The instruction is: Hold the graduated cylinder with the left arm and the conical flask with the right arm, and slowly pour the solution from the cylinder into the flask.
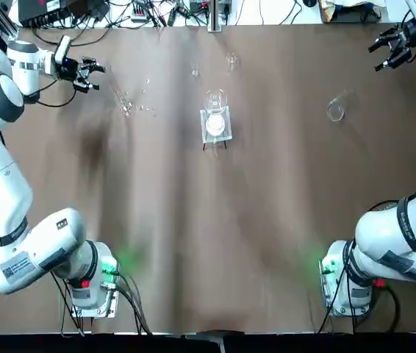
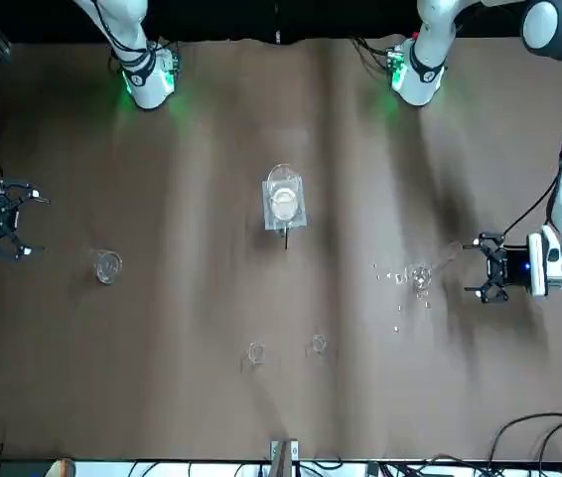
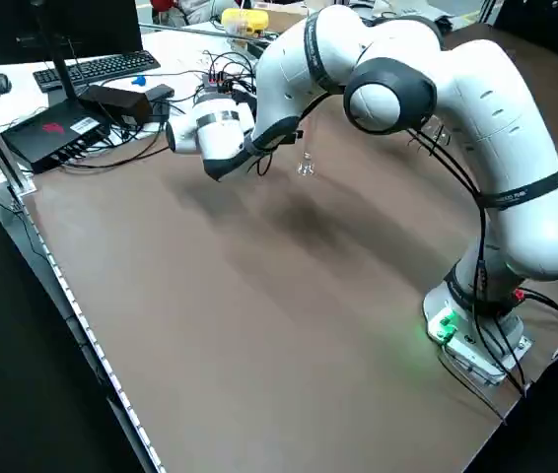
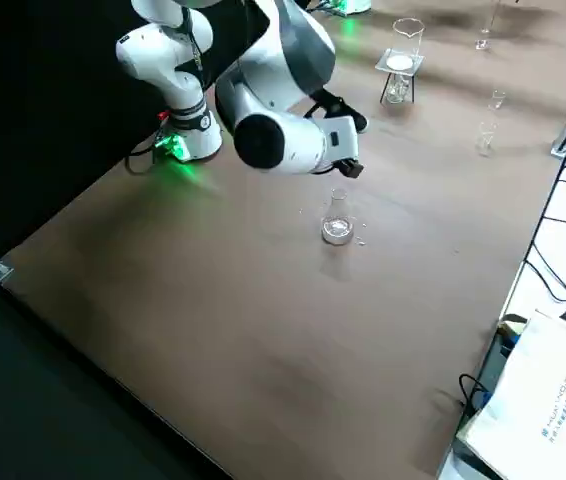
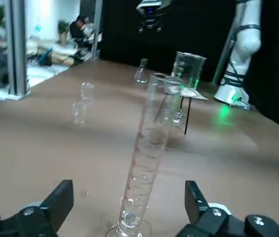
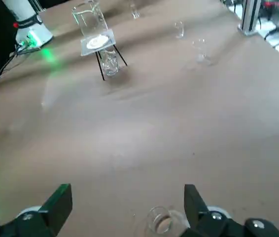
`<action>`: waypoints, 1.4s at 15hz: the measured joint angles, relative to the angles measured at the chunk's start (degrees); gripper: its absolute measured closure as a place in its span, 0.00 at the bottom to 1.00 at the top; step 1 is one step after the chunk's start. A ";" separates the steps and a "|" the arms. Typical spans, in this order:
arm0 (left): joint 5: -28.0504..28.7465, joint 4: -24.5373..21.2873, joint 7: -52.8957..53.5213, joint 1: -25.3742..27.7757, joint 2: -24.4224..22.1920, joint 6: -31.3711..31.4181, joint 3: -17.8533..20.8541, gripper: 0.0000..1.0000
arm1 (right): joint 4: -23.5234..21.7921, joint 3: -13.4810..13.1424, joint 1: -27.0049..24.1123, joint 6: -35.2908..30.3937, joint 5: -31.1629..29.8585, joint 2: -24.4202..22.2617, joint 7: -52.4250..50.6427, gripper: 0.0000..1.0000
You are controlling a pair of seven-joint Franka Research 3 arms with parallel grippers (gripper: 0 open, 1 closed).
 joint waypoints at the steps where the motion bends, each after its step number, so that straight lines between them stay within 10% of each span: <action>1: -0.10 0.00 2.82 0.04 0.14 -0.58 0.00 0.00 | 0.00 0.00 -0.33 -0.27 1.14 0.57 -2.11 0.00; 21: -2.70 -1.98 7.07 -4.22 2.66 -0.54 -0.23 0.00 | 0.69 0.64 -8.95 -9.87 20.09 16.83 -23.24 0.00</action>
